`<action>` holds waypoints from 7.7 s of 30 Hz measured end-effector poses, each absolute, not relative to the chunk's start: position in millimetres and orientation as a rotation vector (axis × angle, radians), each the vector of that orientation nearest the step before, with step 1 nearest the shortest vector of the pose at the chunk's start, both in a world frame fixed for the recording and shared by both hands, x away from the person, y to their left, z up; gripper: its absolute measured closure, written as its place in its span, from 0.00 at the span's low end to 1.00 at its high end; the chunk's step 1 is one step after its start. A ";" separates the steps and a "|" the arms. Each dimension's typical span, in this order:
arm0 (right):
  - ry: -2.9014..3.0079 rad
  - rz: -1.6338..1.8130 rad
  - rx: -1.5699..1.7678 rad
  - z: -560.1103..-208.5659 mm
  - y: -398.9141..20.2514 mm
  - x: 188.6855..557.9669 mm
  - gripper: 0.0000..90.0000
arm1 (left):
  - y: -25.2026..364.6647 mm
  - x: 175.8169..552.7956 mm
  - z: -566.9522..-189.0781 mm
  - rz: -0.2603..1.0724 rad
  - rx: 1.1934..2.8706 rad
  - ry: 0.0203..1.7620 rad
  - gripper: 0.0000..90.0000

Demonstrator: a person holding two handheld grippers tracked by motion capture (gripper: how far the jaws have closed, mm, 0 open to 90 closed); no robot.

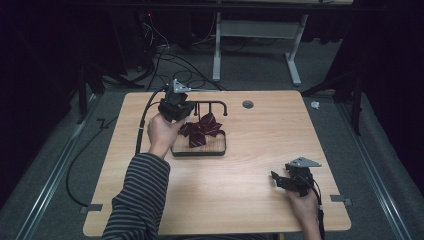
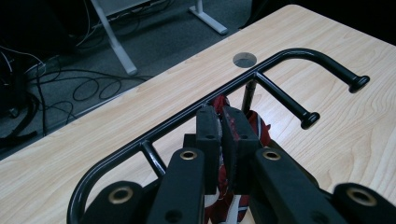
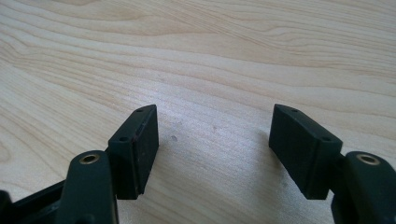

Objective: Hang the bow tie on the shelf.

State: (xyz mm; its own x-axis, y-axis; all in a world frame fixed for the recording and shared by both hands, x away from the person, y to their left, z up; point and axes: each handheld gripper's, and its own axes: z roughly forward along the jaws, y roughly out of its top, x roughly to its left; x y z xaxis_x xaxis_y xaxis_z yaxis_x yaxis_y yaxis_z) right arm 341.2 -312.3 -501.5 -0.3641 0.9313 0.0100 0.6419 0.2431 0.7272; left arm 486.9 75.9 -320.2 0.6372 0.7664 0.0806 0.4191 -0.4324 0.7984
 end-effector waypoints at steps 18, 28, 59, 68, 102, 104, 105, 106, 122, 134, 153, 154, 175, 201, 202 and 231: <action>2.093 0.906 1.438 -501.5 -311.8 341.0 0.38 | 86.0 478.4 -316.6 0.529 2.033 0.907 0.85; 2.092 0.905 1.434 -501.7 -311.6 341.1 0.38 | 97.7 465.8 -309.3 0.543 2.002 0.897 0.80; 2.091 0.902 1.433 -501.8 -311.0 341.1 0.39 | 138.5 432.9 -305.7 0.573 1.943 0.936 0.68; 2.091 0.901 1.432 -501.8 -311.0 341.1 0.39 | 150.7 423.2 -307.8 0.578 1.944 0.946 0.66; 2.092 0.894 1.428 -501.8 -310.4 340.9 0.39 | 188.2 393.0 -322.1 0.559 1.896 1.002 0.63; 2.091 0.892 1.428 -501.8 -310.4 340.9 0.39 | 190.4 391.9 -323.2 0.557 1.893 1.008 0.63; 2.091 0.892 1.428 -501.8 -310.4 340.9 0.39 | 191.8 391.1 -324.3 0.557 1.891 1.012 0.63; 2.092 0.893 1.427 -501.8 -310.3 340.9 0.39 | 192.9 390.5 -325.1 0.557 1.891 1.012 0.63; 2.089 0.899 1.432 -501.8 -311.0 341.3 0.39 | 209.3 375.6 -330.5 0.561 1.882 1.045 0.63; 2.089 0.897 1.433 -501.8 -310.7 341.2 0.39 | 212.5 369.4 -342.5 0.541 1.874 1.062 0.62; 2.090 0.892 1.429 -501.8 -310.4 341.2 0.39 | 216.2 360.4 -367.5 0.489 1.848 1.100 0.63; 2.090 0.891 1.429 -501.8 -310.4 341.2 0.39 | 216.1 360.1 -368.7 0.485 1.847 1.100 0.63; 2.090 0.890 1.428 -501.8 -310.3 341.1 0.39 | 212.1 351.1 -402.5 0.450 1.850 1.150 0.61; 2.090 0.891 1.428 -501.8 -310.2 341.0 0.39 | 204.6 340.7 -450.2 0.412 1.850 1.201 0.61; 2.092 0.891 1.427 -501.8 -310.2 341.1 0.39 | 204.1 340.6 -451.3 0.413 1.855 1.205 0.61; 2.093 0.893 1.427 -501.7 -310.1 340.8 0.38 | 187.4 353.4 -500.9 0.552 1.936 1.289 0.51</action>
